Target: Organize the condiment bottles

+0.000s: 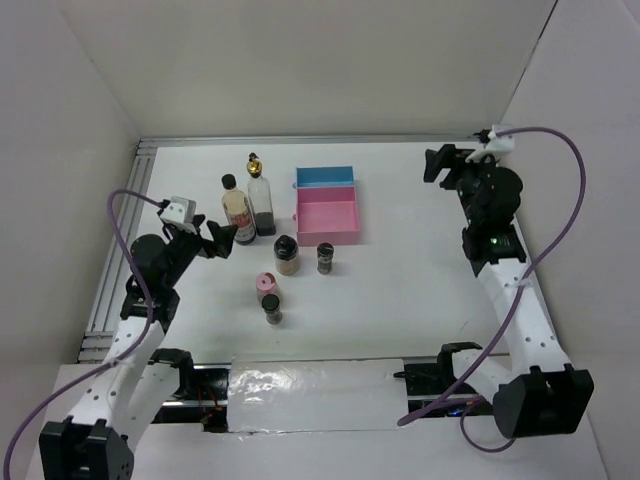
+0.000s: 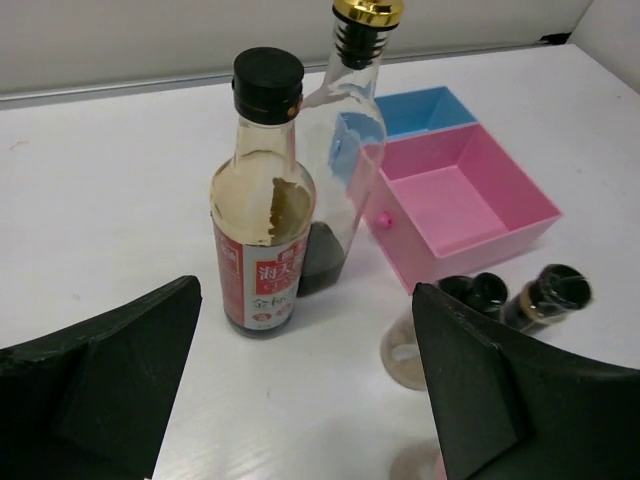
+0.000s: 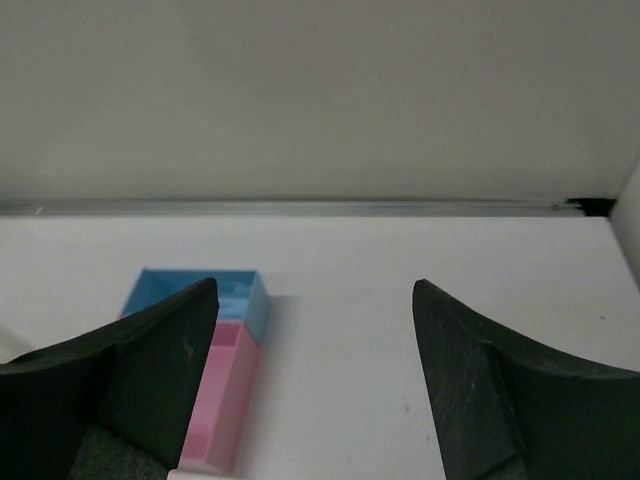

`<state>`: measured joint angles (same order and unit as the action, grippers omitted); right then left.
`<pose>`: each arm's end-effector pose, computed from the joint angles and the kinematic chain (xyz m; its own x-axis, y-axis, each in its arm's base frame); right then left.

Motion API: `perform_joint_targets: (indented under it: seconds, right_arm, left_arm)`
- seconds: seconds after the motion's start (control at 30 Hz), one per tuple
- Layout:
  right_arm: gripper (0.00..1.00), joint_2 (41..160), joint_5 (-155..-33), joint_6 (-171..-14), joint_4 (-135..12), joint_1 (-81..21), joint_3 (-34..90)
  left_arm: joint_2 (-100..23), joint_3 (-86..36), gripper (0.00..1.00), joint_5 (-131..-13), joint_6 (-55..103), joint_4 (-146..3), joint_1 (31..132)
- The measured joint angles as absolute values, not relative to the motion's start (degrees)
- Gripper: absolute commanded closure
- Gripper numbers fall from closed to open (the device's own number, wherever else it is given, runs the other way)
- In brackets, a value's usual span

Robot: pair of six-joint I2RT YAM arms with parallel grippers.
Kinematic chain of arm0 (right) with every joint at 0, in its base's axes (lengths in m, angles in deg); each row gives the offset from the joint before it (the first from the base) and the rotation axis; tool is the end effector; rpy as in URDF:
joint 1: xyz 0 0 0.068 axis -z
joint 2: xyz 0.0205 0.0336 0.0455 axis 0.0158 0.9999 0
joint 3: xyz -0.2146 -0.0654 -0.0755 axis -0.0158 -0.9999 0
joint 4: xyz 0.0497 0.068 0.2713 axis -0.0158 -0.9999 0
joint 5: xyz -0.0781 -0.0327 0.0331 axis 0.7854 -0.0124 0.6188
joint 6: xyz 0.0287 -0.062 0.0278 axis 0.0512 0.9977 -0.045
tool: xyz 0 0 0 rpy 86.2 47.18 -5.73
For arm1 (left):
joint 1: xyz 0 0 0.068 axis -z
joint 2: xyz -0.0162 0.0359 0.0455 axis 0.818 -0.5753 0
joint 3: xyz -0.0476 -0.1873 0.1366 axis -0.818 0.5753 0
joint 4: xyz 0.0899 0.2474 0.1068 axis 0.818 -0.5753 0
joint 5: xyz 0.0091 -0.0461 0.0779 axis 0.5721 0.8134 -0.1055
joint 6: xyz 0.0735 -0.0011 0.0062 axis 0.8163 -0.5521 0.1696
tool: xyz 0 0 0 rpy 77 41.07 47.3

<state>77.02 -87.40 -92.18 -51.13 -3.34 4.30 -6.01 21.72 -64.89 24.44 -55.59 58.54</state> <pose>0.3069 0.0137 0.3491 0.0696 0.1191 -0.9904 -0.0628 0.9914 0.1148 0.2613 -0.0331 0.2460 -0.0525 -0.1848 -0.9814 0.3206 0.9276 -0.1918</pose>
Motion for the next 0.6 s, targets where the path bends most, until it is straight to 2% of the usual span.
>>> perform_joint_targets:
  seconds: [0.07, 0.13, 0.27, 0.3, 0.33, 0.37, 0.4, 0.43, 0.47, 0.5, 0.53, 0.6]
  right_arm:
    - [0.02, 80.0, -92.4, -91.0, -55.3, -3.5, 9.5]
    - [0.00, 83.3, -95.1, -89.4, -60.8, -5.1, 14.2]
    - [0.00, 92.1, -91.6, -86.9, -72.9, -13.5, 24.5]
    - [0.33, 94.7, -88.8, -86.1, -76.4, -18.1, 26.2]
    - [0.34, 94.8, -88.8, -86.1, -76.6, -18.3, 26.3]
    - [0.49, 95.6, -88.0, -85.4, -78.1, -21.0, 26.4]
    - [0.60, 96.1, -87.3, -85.2, -79.9, -23.6, 26.4]
    - [0.53, 96.4, -87.0, -84.9, -81.1, -25.6, 26.4]
    - [0.35, 96.6, -86.8, -85.2, -81.6, -28.0, 26.4]
    - [0.06, 96.8, -86.8, -85.4, -81.7, -29.9, 26.4]
    - [0.00, 97.0, -86.9, -85.4, -81.6, -31.5, 26.7]
    - [0.00, 98.0, -88.3, -84.0, -80.8, -34.5, 27.9]
  left_arm:
    - [-3.8, 19.1, 0.01, -64.1, 23.8, -60.9, 58.5]
    - [-3.4, 15.6, 0.01, -62.7, 24.1, -67.0, 58.5]
    - [-5.5, 8.3, 0.01, -62.4, 25.8, -79.3, 58.5]
    - [-6.8, 6.2, 0.01, -62.9, 26.2, -82.4, 58.5]
    - [-8.0, 4.5, 0.01, -63.5, 26.4, -85.0, 58.5]
    - [-8.9, 3.3, 0.07, -63.9, 26.6, -87.2, 58.5]
    - [-9.7, 2.0, 0.31, -64.6, 26.8, -89.9, 58.5]
    - [-10.2, 1.2, 0.39, -65.3, 26.3, -91.8, 58.4]
    - [-10.4, 0.7, 0.45, -66.1, 26.3, -93.7, 58.4]
    - [-10.2, 0.7, 0.43, -66.9, 26.1, -95.0, 58.4]
    - [-9.8, 0.7, 0.33, -67.7, 26.1, -96.4, 58.4]
    - [-8.3, 0.9, 0.25, -68.2, 26.0, -98.3, 58.3]
